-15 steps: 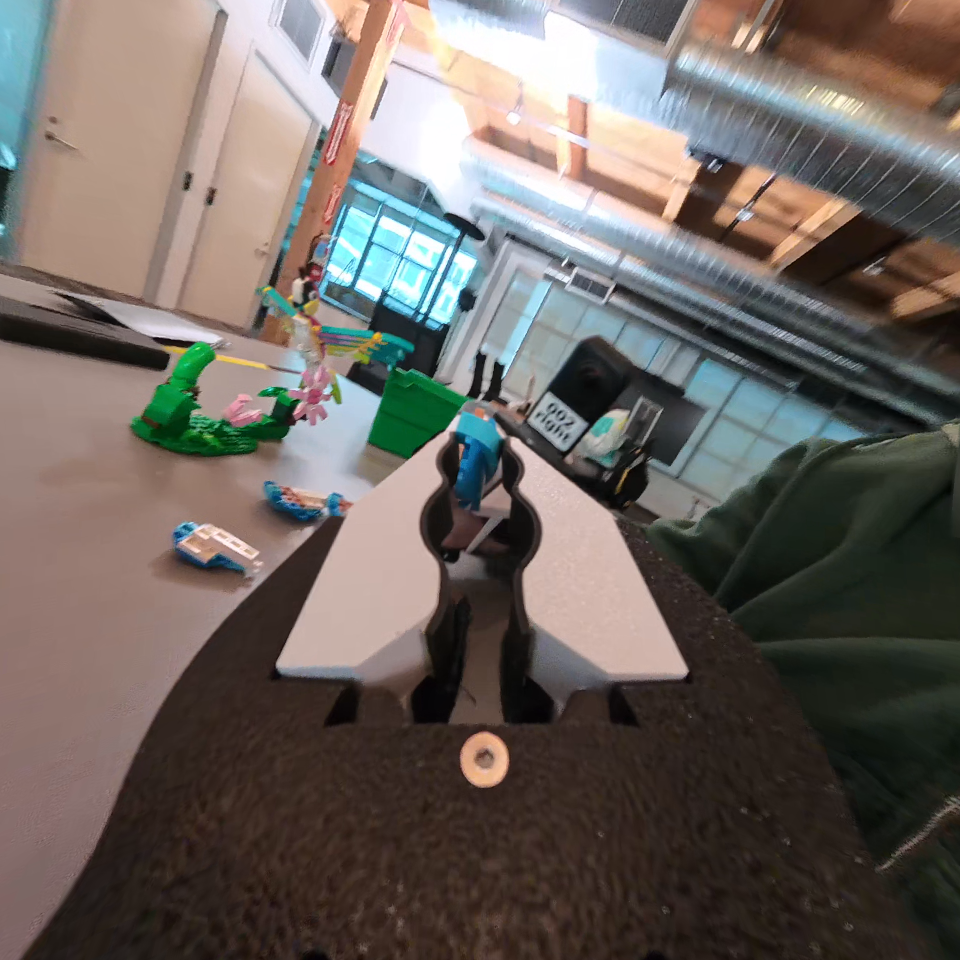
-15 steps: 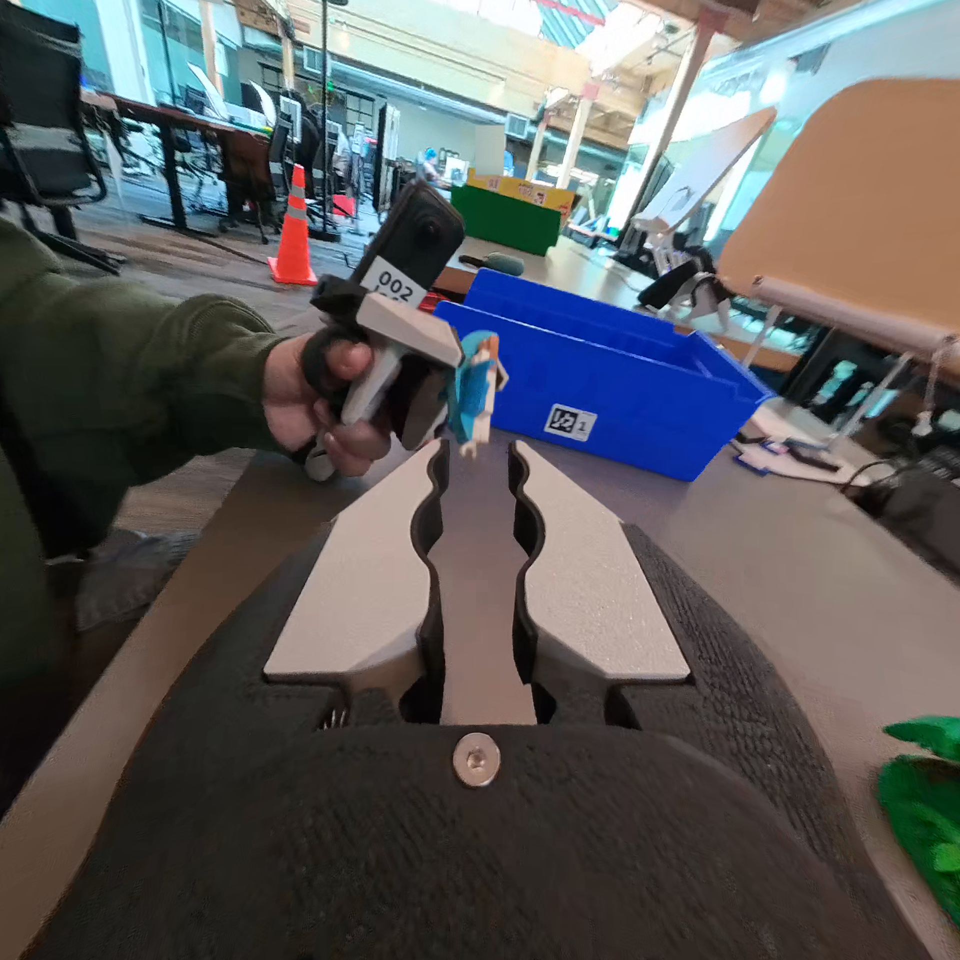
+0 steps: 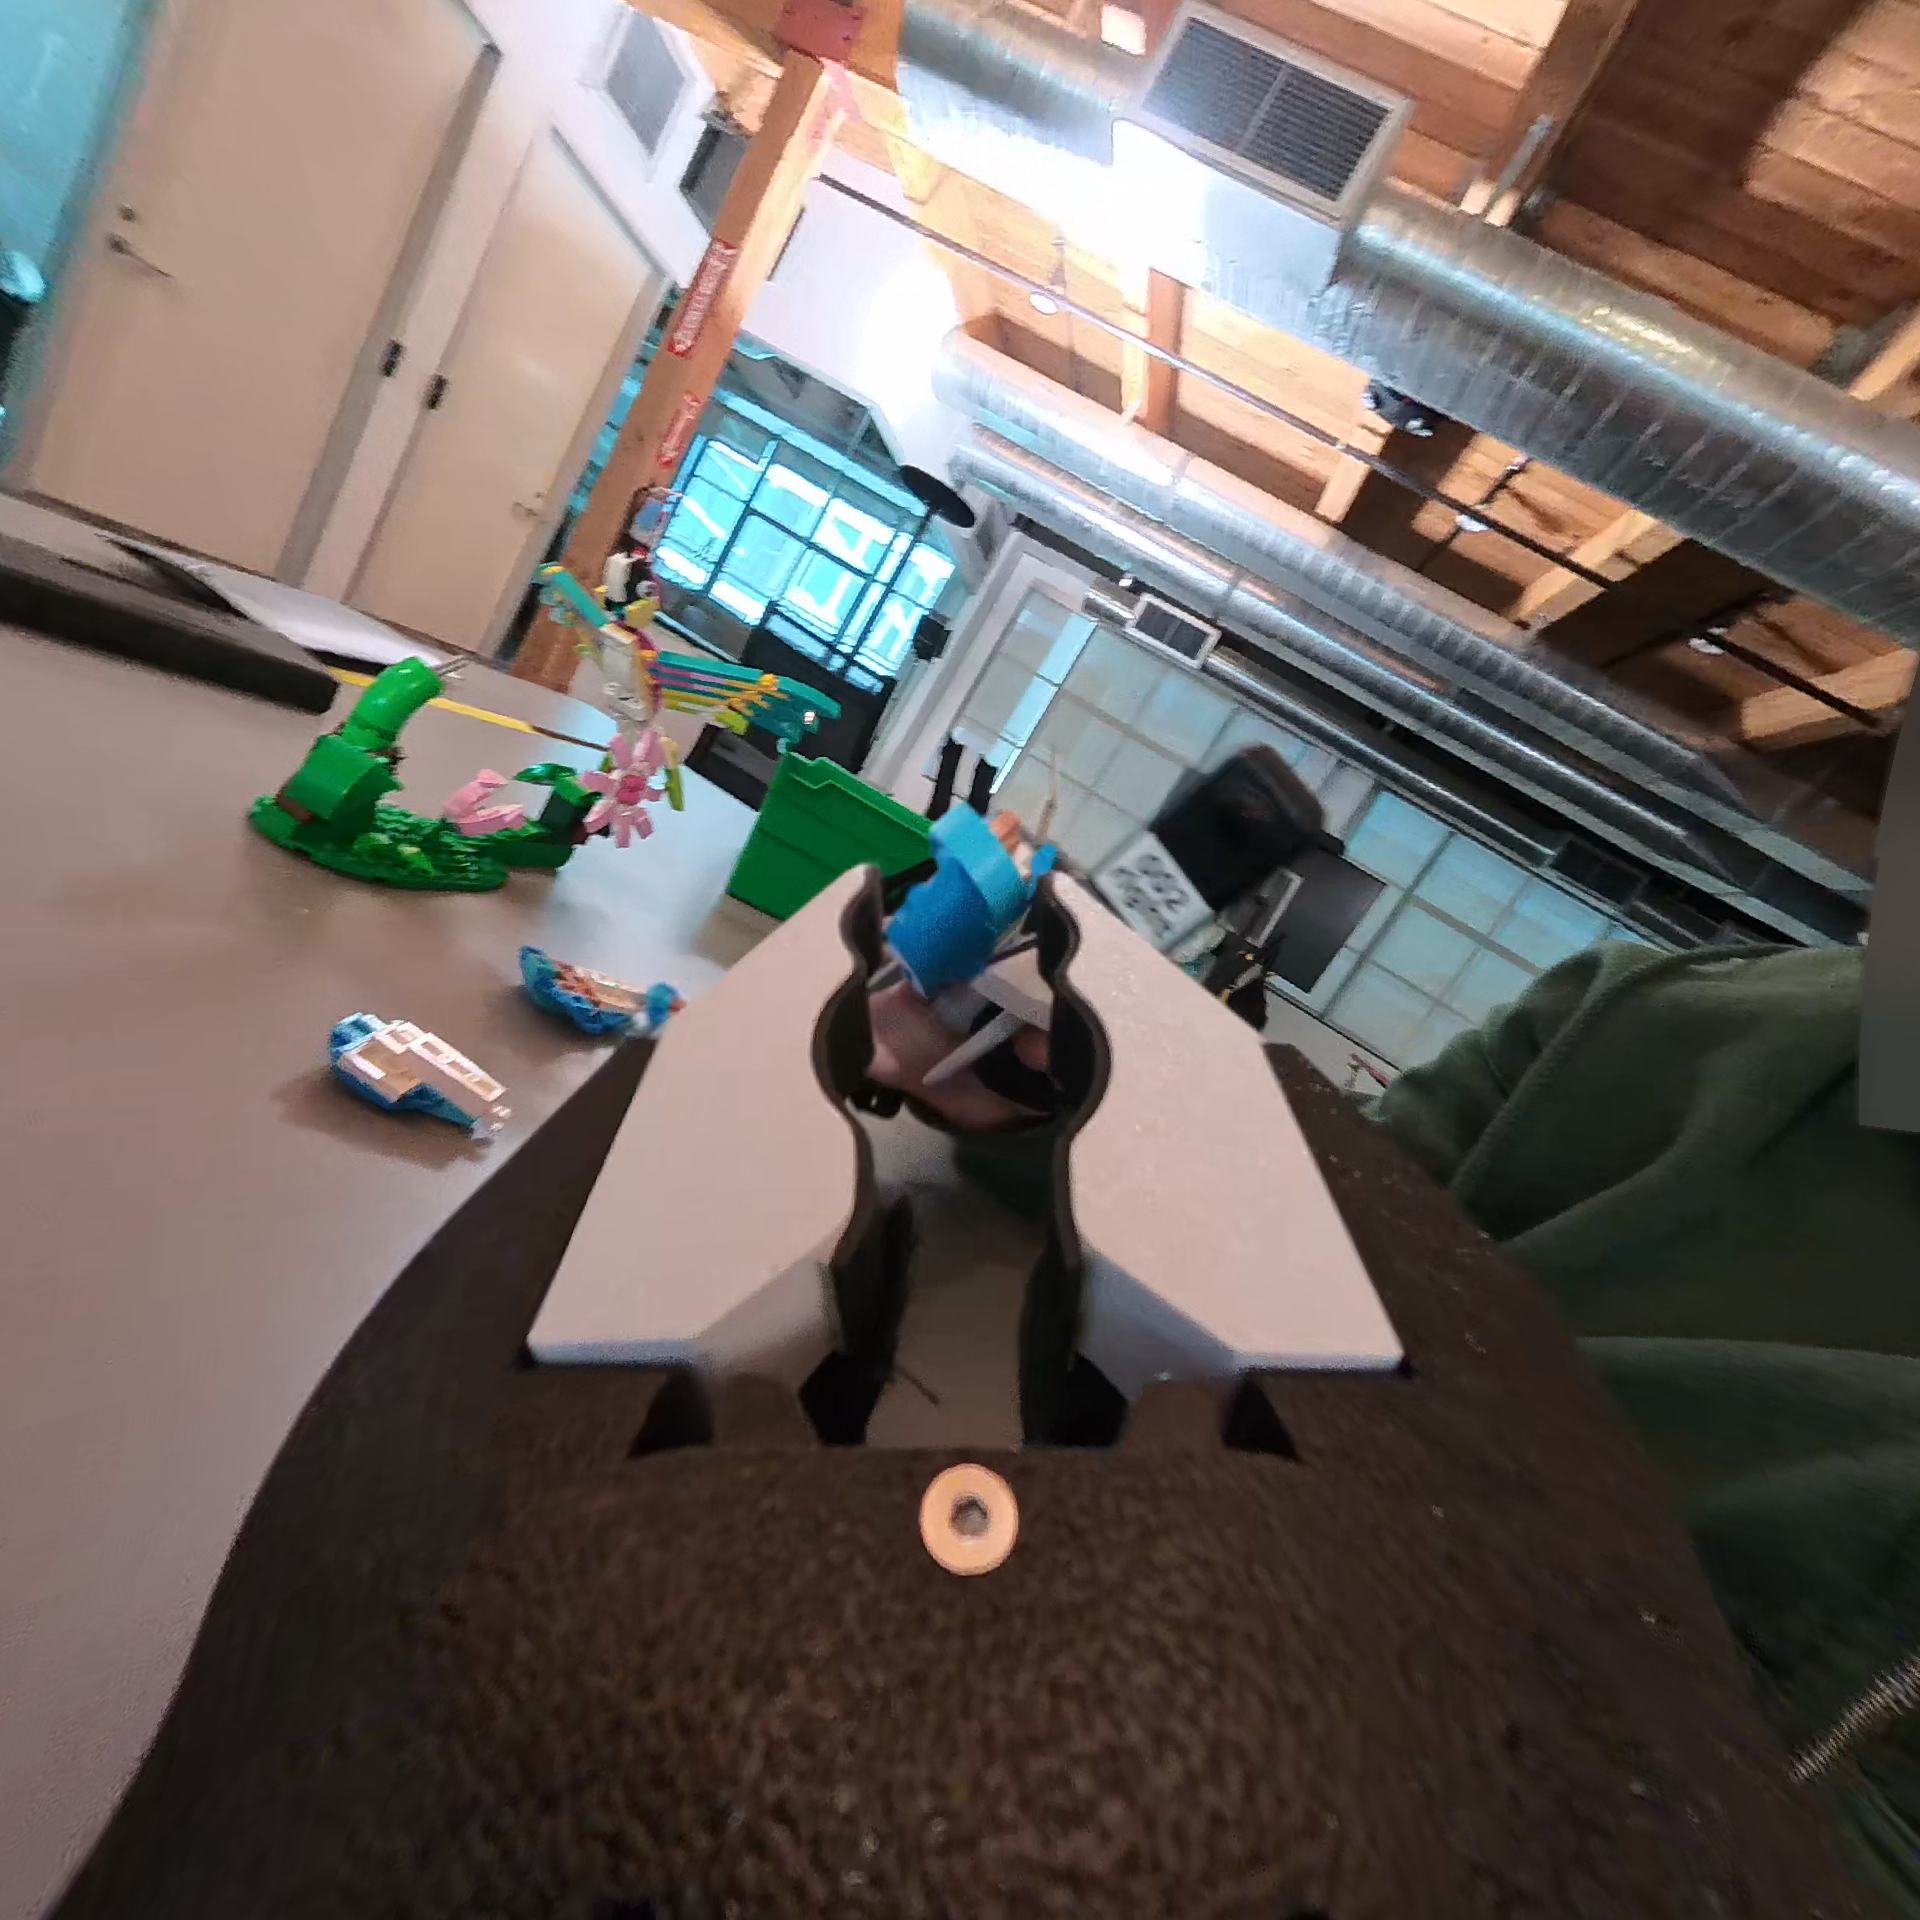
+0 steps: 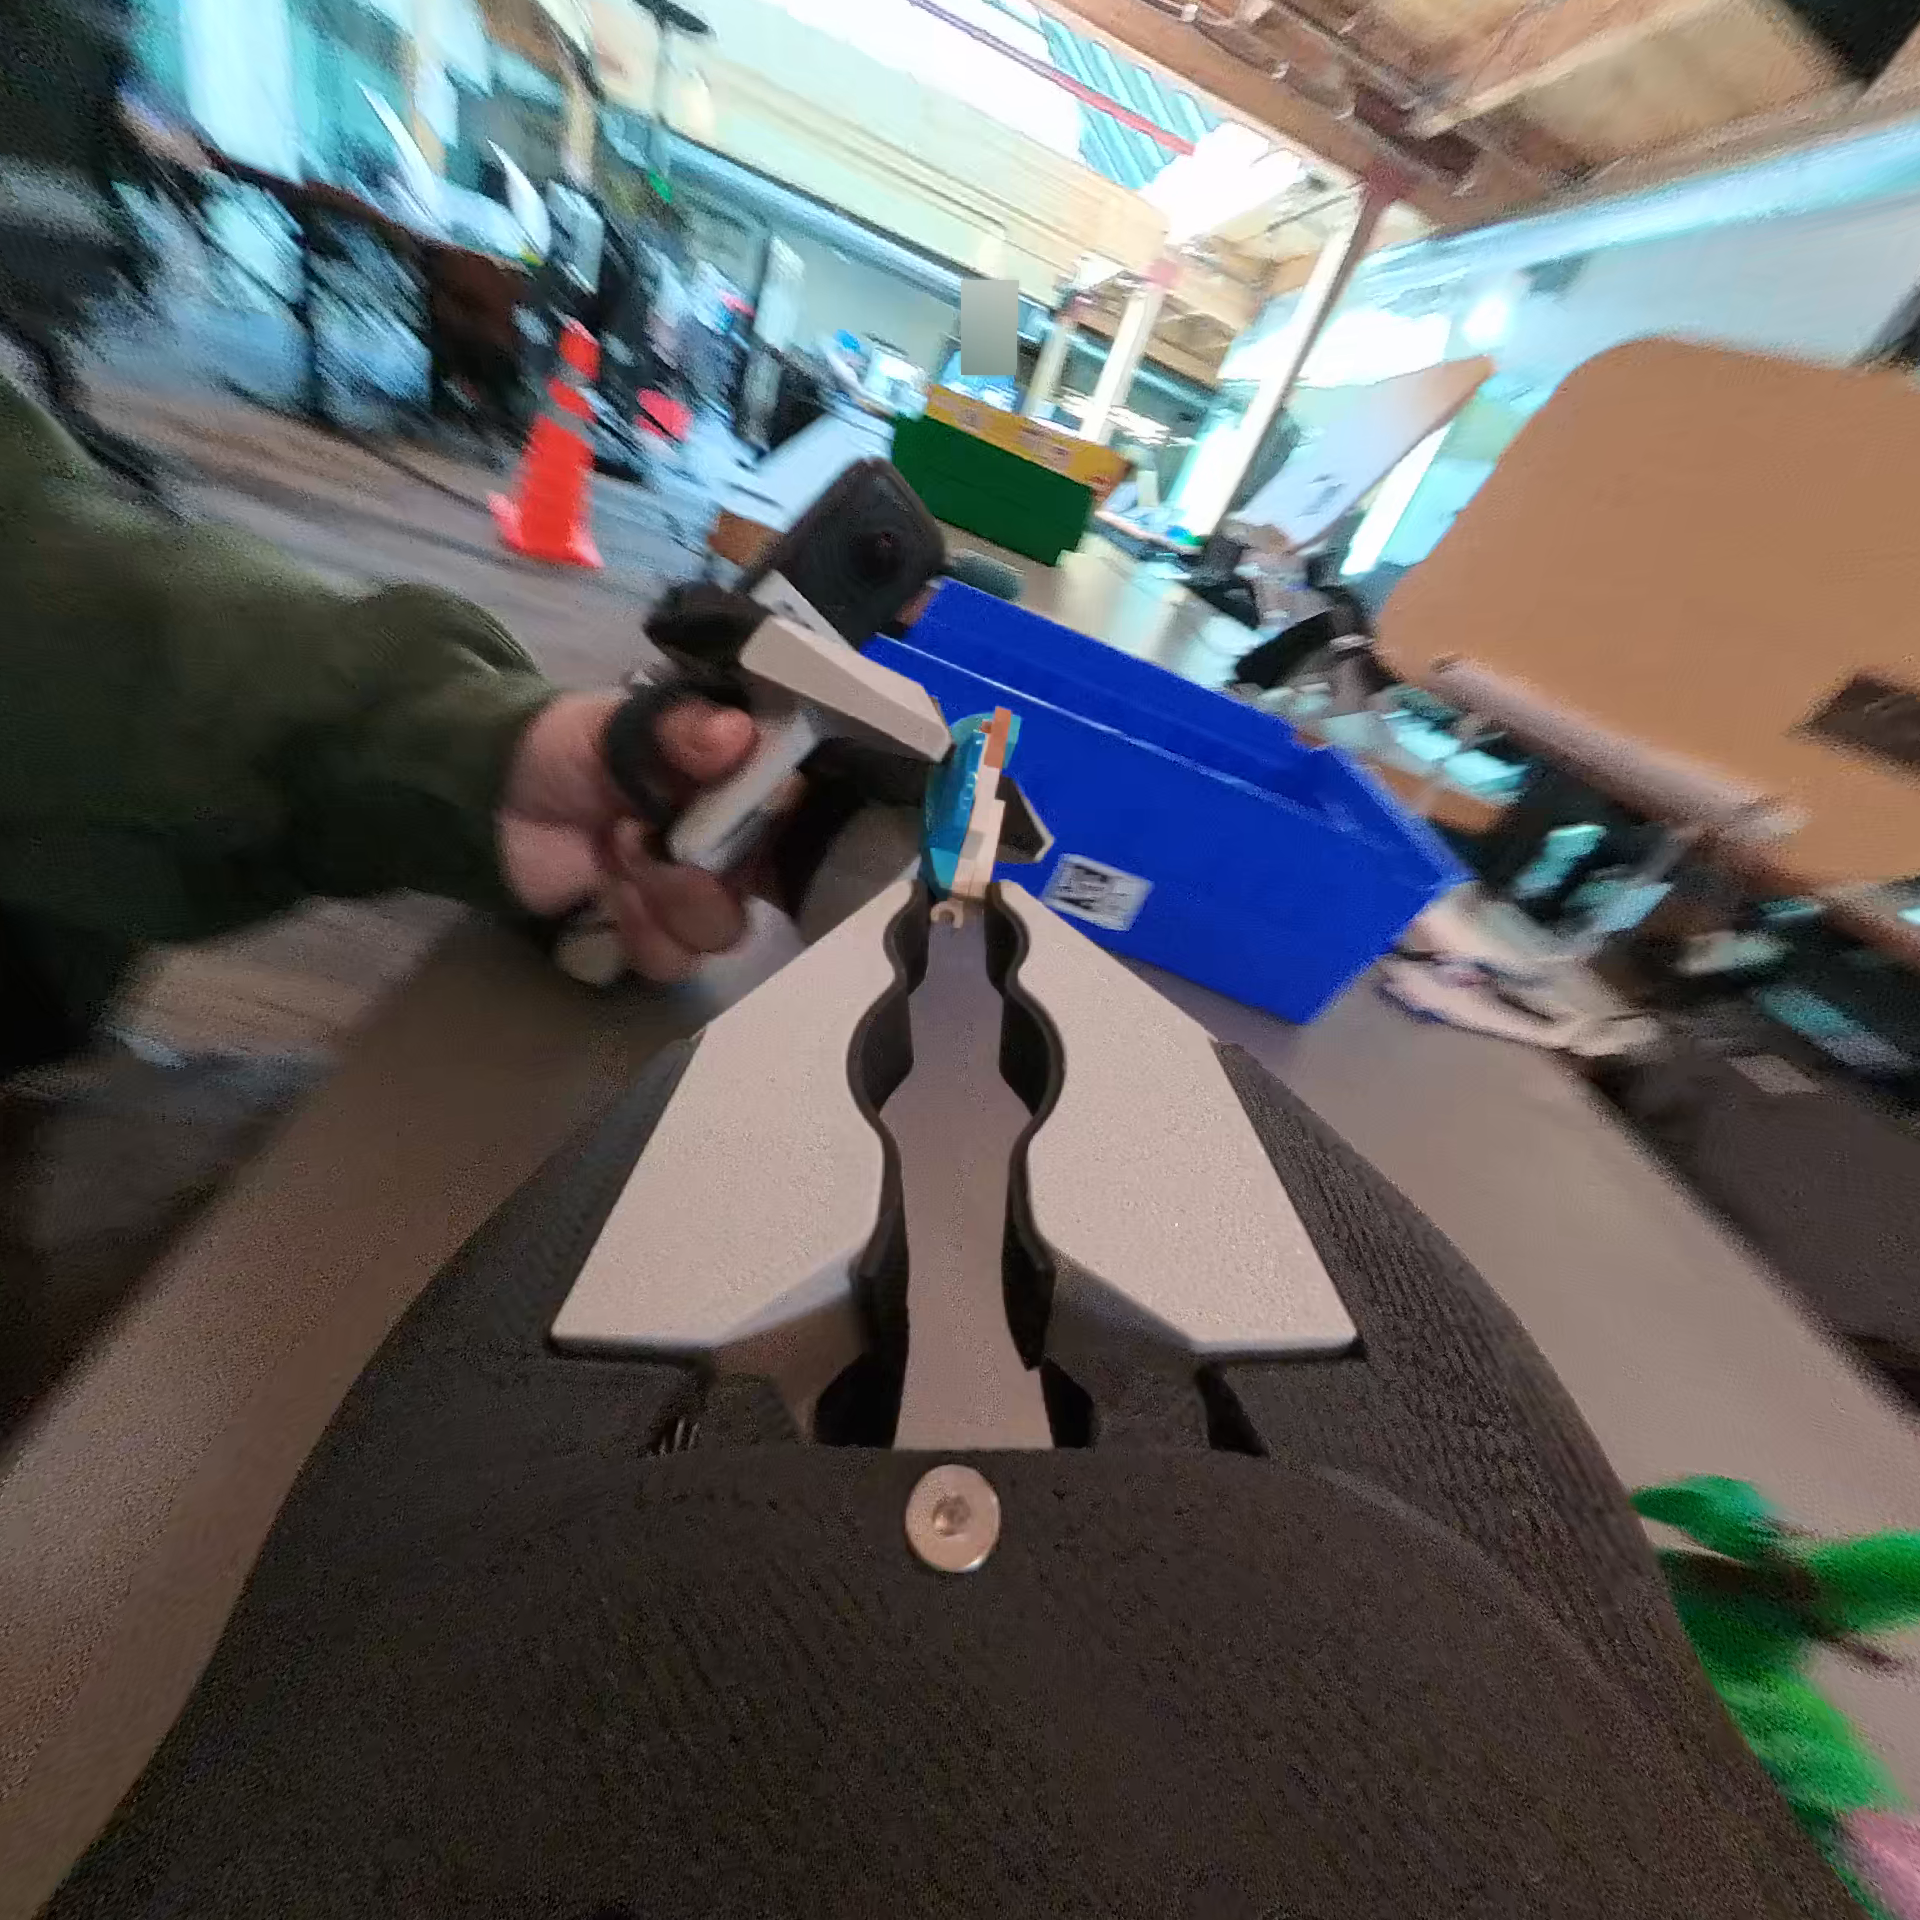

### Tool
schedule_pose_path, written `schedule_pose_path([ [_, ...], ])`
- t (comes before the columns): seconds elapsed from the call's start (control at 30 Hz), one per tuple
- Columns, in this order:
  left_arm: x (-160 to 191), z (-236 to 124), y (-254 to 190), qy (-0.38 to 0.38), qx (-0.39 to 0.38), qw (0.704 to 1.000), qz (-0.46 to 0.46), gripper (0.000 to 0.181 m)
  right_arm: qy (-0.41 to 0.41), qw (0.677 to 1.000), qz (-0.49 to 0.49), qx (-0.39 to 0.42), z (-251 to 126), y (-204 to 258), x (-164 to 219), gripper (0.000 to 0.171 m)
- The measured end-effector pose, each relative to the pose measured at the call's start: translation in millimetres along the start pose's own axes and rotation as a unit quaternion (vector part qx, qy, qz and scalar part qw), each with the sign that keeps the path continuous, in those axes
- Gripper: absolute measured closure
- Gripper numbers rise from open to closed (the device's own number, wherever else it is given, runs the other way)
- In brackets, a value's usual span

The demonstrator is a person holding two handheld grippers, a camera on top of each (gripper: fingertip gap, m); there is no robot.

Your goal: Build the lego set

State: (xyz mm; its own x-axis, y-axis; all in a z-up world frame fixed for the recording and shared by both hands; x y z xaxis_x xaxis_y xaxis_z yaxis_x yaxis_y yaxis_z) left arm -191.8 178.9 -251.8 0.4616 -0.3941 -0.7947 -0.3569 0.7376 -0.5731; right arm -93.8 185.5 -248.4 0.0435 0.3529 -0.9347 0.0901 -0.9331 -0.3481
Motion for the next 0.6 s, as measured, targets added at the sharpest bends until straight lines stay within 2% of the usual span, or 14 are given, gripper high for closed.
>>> schedule_pose_path([
  [0.17,-2,-1,9,-0.005,-0.011,0.999,-0.046,0.156,0.081,0.965,-0.220,0.113,-3,0,-4,0.163],
  [0.33,-4,-4,12,-0.013,0.002,0.997,-0.079,0.157,0.176,0.883,-0.400,0.172,1,4,2,0.164],
  [0.5,-3,-3,12,-0.005,0.013,0.995,-0.098,0.158,0.217,0.824,-0.486,0.194,1,5,4,0.163],
  [0.6,-3,-4,13,-0.006,0.015,0.994,-0.107,0.149,0.246,0.806,-0.506,0.181,4,6,13,0.164],
])
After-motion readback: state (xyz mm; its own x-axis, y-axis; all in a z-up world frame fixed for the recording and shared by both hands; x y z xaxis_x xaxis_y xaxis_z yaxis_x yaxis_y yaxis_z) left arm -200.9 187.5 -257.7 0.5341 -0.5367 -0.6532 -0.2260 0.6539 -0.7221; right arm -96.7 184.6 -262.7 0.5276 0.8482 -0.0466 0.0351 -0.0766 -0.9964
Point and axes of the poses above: each gripper's, where its closed fingertips meet, z out along the fingers, x out of its underside, y = z × x across the jaws, the point moved 5 cm from there along -z, back along the fingers, and after that the axes turned 12 degrees about -x, right-handed, at the moved point
